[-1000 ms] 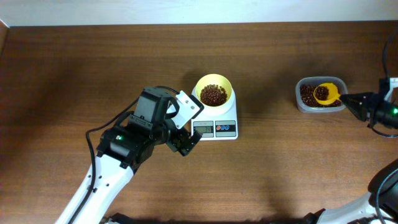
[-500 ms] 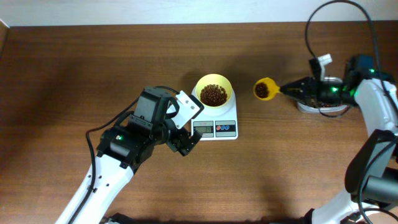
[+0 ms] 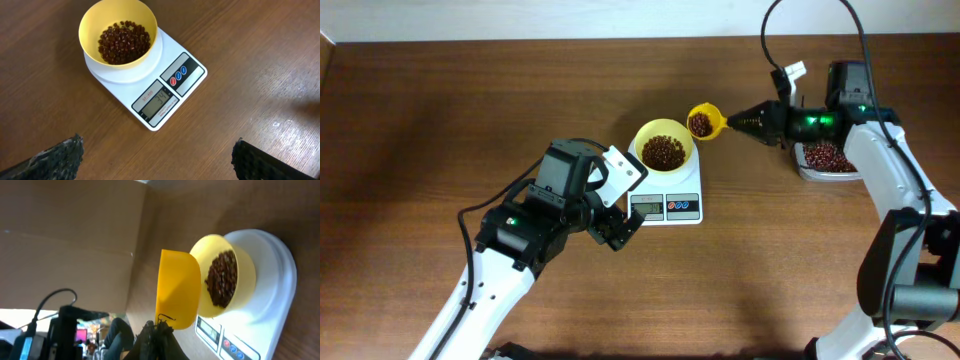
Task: Scoop item into bowl and weigh 50g on scale
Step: 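Carry the filled scoop with the right gripper over the yellow bowl, then tilt the scoop with the right gripper, pouring beans gradually into the bowl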
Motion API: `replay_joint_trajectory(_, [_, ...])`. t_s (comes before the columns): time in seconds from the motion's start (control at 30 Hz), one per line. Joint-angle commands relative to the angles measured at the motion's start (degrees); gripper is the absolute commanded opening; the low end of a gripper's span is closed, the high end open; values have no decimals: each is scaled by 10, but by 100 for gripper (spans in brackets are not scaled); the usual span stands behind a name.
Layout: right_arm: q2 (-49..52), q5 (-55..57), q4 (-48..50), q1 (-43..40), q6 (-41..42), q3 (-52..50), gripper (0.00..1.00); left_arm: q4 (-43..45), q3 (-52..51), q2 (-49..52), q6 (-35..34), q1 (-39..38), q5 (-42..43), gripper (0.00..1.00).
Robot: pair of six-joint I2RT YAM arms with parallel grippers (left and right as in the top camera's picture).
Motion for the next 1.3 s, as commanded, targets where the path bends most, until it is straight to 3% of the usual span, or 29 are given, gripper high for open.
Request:
replay_joint_trajectory(0.0, [4, 0, 39, 15, 70, 1, 4, 1, 0, -4, -2, 3, 8, 99])
replay_joint_trajectory(0.53, [4, 167, 63, 97, 78, 1, 4, 1, 0, -4, -2, 3, 8, 99])
replay_joint_trajectory(1.0, [4, 196, 63, 141, -203, 1, 4, 1, 0, -4, -2, 3, 8, 99])
replay_joint_trajectory(1.13, [4, 196, 63, 143, -204, 1, 4, 1, 0, -4, -2, 3, 8, 99])
replay_joint_trajectory(1.27, [4, 196, 63, 143, -262, 1, 4, 1, 0, -4, -2, 3, 8, 99])
